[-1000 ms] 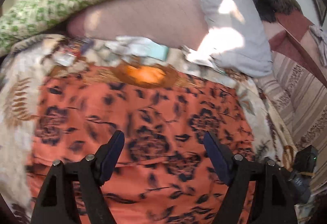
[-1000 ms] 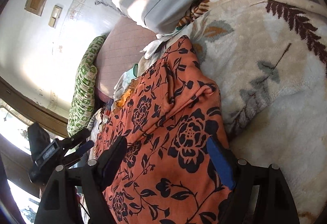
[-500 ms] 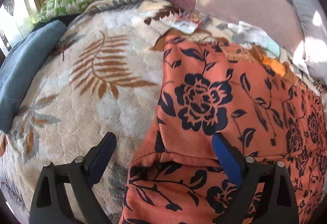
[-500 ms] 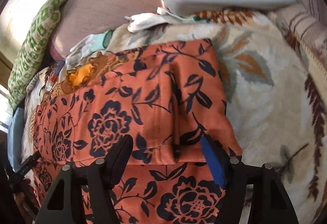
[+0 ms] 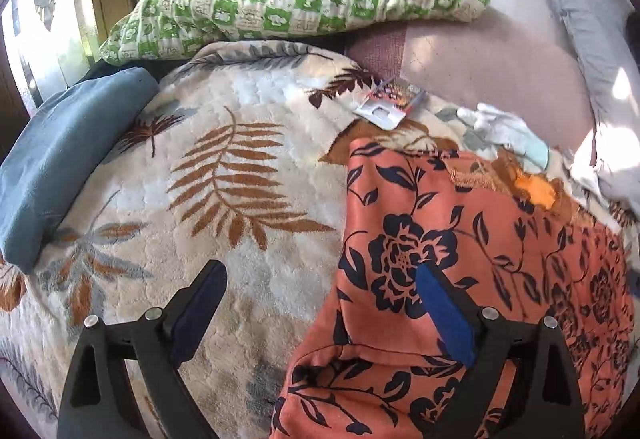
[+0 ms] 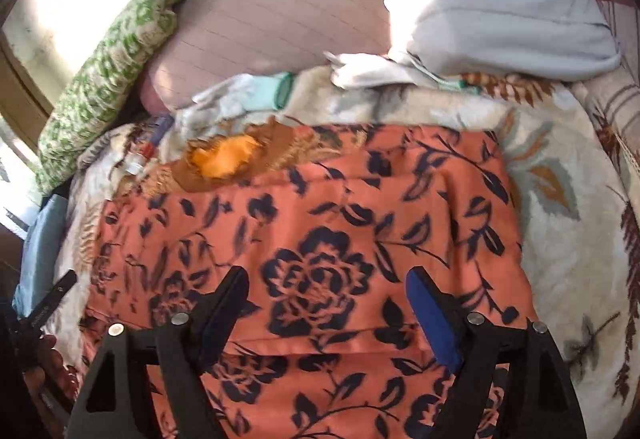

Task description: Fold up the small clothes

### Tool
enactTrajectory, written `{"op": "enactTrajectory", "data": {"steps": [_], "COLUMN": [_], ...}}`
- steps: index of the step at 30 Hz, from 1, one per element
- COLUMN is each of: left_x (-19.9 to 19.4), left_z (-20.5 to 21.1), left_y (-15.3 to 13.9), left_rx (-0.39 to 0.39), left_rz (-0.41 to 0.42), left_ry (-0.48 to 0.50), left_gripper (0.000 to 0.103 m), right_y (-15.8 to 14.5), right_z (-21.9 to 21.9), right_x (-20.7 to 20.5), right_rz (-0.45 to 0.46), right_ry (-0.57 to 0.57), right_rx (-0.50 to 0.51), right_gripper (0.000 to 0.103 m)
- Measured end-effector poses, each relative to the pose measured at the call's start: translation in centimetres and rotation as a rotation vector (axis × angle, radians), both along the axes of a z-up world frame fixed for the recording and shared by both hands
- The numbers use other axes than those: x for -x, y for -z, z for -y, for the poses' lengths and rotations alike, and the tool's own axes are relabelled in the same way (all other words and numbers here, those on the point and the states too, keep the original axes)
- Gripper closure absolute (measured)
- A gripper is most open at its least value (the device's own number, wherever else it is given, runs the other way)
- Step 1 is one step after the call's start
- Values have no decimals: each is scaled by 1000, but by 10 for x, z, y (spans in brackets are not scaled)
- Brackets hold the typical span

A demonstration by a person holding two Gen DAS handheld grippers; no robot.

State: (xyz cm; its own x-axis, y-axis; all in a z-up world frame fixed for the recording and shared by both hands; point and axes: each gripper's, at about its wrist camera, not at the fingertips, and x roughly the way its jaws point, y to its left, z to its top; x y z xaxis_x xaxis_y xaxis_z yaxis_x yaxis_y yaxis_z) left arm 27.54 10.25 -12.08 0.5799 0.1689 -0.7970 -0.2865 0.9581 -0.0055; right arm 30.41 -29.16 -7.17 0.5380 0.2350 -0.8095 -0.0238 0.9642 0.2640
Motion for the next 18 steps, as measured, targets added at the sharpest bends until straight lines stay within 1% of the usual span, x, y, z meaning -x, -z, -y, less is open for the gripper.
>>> {"op": "enactTrajectory", "data": {"steps": [1, 2, 3, 4, 5, 6, 7, 8, 9, 12, 13, 15, 18], "left_x": [-10, -22, -23, -23, -24, -23, -19, -12, -5, 32, 45, 83, 144], "left_z": [1, -2, -10, -14, -14, -15, -18, -20, -22, -30, -32, -37, -44], "left_y": [16, 35, 41, 39, 36, 31, 24, 17, 8, -22, -34, -55, -79], "left_rx": [-44, -49, -1, 20, 26, 46, 77, 95, 97, 123, 128, 146, 173], "left_rz": [-85, -177, -147, -129, -149, -157, -140, -108, -79, 15, 47, 112, 189], "left_ry": [-4, -11, -40, -60, -63, -64, -57, -50, -47, -42, -46, -51, -71], "left_gripper": [7, 3, 0, 0, 0, 0, 0, 0, 0, 0, 0, 0, 0], "right_y": [-5, -3, 11, 39, 67, 62, 49, 40, 33, 4, -4, -19, -34], "right_z": [-7, -12, -14, -11, -1, 4, 3, 1, 0, 10, 16, 29, 47], "right_x": [-3, -10, -19, -35, -43, -39, -34, -30, -25, 7, 22, 58, 117], "right_rz": [32, 42, 3, -107, -201, -133, -97, -101, -99, -44, -28, 2, 36], "right_ry": [-32, -54, -51, -13, 34, 70, 83, 64, 53, 54, 57, 66, 69], "right_rx": [-12, -24, -24, 2, -34, -74, -85, -103, -126, -158, -166, -186, -172], "right_gripper": [19, 18, 17, 16, 16, 15, 15, 15, 15, 15, 15, 15, 15]}}
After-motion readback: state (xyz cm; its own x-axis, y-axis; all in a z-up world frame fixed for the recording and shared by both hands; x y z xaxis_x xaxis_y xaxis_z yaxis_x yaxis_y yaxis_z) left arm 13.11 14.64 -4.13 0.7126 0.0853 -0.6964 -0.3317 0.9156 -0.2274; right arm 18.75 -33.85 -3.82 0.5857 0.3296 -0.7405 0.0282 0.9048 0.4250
